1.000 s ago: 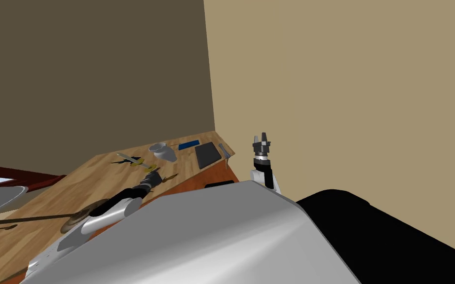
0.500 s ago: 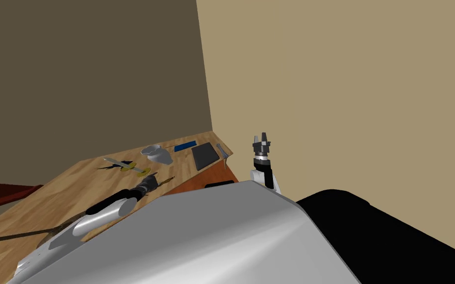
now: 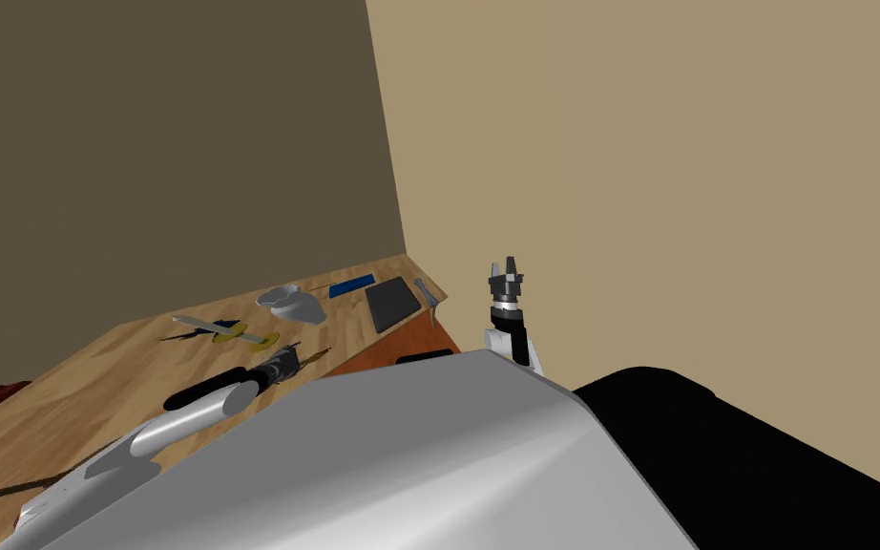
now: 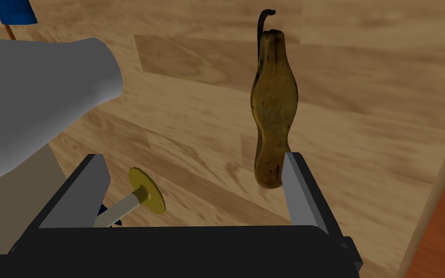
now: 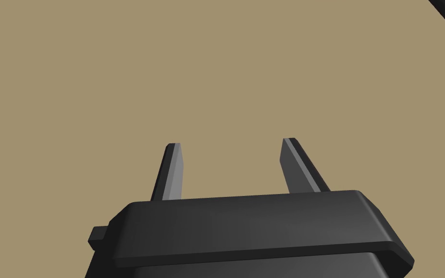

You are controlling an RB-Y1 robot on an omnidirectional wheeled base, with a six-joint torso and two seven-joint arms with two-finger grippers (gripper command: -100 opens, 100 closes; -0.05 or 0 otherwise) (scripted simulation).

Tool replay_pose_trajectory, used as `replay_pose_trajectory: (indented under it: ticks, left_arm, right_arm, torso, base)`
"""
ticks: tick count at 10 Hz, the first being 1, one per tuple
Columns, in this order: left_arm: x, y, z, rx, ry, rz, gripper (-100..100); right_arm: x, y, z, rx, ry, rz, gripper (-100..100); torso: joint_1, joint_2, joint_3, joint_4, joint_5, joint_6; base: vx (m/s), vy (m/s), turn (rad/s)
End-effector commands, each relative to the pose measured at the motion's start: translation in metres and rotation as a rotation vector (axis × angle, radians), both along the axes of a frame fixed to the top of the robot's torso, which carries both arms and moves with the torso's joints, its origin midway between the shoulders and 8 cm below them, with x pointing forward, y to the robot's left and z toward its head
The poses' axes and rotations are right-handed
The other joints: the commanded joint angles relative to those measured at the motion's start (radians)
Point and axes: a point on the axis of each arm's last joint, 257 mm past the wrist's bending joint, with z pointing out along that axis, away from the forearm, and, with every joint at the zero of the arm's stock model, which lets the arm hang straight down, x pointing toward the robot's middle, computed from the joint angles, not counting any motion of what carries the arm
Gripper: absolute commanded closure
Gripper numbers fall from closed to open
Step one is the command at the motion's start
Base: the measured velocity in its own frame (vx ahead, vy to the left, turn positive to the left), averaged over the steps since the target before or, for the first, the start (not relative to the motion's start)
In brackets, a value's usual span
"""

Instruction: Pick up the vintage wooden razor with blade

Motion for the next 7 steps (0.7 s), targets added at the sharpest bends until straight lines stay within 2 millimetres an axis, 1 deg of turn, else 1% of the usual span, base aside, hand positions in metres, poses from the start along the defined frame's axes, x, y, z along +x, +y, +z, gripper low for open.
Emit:
replay_pose_trajectory:
  ticks: [1,2,5,6,7]
  left_arm:
    - [-0.015,0.009,-0.011,-0.017,0.071,0.019,-100]
    - [-0.016,0.009,-0.012,-0.018,0.074,0.019,-100]
    - [-0.041,0.02,-0.029,-0.048,0.192,0.046,-100]
    - [-0.041,0.02,-0.029,-0.049,0.195,0.046,-100]
    - [-0.049,0.022,-0.034,-0.059,0.229,0.053,-100]
  right_arm:
    - [0.0,0.0,0.0,0.0,0.0,0.0,0]
    - [0.0,0.0,0.0,0.0,0.0,0.0,0]
    - [0.0,0.0,0.0,0.0,0.0,0.0,0]
    - [0.0,0.0,0.0,0.0,0.0,0.0,0]
    - [0.0,0.0,0.0,0.0,0.0,0.0,0]
  torso:
    - [0.0,0.0,0.0,0.0,0.0,0.0]
    - [0.0,0.0,0.0,0.0,0.0,0.0]
    - [0.0,0.0,0.0,0.0,0.0,0.0]
    - [0.0,0.0,0.0,0.0,0.0,0.0]
    - [0.0,0.0,0.0,0.0,0.0,-0.001]
  base:
    - [0.006,-0.015,-0.148]
    - [0.006,-0.006,-0.053]
    - [0.005,-0.01,-0.128]
    - [0.003,-0.006,-0.034]
    - [0.004,-0.009,-0.05]
